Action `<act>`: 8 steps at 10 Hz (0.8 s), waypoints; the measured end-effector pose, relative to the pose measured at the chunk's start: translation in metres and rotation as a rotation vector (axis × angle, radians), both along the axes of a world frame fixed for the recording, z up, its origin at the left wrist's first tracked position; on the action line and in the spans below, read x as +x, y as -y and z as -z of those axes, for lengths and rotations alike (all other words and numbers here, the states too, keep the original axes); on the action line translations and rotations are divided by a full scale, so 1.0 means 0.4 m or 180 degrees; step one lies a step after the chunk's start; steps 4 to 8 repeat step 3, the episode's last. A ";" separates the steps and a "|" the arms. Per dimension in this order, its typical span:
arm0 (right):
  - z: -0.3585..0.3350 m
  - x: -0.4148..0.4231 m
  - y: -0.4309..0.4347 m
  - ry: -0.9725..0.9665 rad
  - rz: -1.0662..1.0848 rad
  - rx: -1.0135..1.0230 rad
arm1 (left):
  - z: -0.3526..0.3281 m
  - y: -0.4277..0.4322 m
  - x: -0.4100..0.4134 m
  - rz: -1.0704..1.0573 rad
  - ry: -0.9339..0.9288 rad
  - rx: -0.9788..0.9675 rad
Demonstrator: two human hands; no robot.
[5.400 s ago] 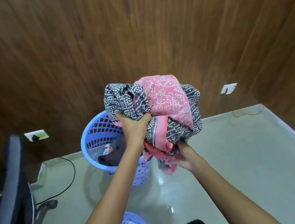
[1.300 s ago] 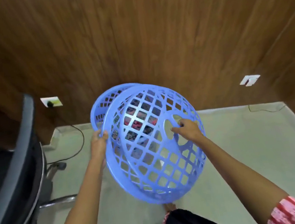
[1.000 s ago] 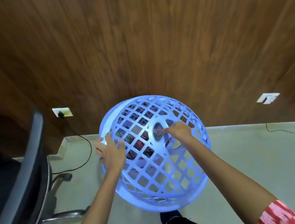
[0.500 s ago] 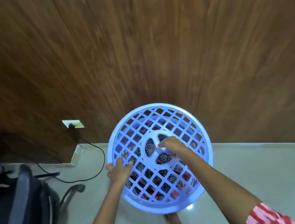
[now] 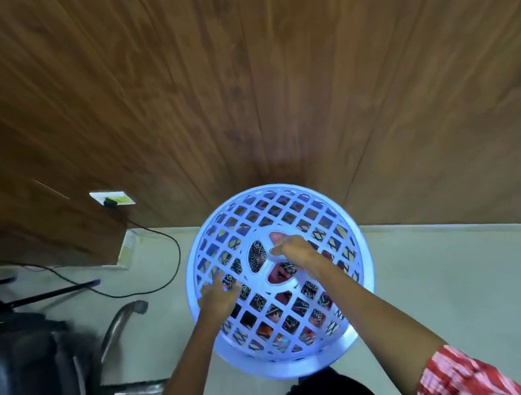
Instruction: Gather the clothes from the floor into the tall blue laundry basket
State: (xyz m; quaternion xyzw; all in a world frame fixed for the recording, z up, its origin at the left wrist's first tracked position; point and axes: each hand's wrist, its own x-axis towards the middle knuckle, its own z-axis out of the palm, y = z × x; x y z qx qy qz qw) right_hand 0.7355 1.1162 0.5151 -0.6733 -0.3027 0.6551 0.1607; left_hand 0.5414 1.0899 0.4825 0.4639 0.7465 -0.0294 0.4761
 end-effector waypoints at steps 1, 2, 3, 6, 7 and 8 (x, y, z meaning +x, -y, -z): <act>0.002 -0.013 0.013 0.0019 0.0104 0.0007 | 0.006 0.002 0.000 0.0047 0.0024 -0.0025; 0.014 -0.005 0.025 -0.0029 0.0260 0.0105 | 0.013 0.007 -0.012 -0.0029 0.0154 -0.0031; 0.006 -0.001 0.046 0.0051 0.0482 0.0304 | 0.008 0.025 -0.022 -0.0092 0.0394 0.0053; 0.006 -0.001 0.046 0.0051 0.0482 0.0304 | 0.008 0.025 -0.022 -0.0092 0.0394 0.0053; 0.006 -0.001 0.046 0.0051 0.0482 0.0304 | 0.008 0.025 -0.022 -0.0092 0.0394 0.0053; 0.006 -0.001 0.046 0.0051 0.0482 0.0304 | 0.008 0.025 -0.022 -0.0092 0.0394 0.0053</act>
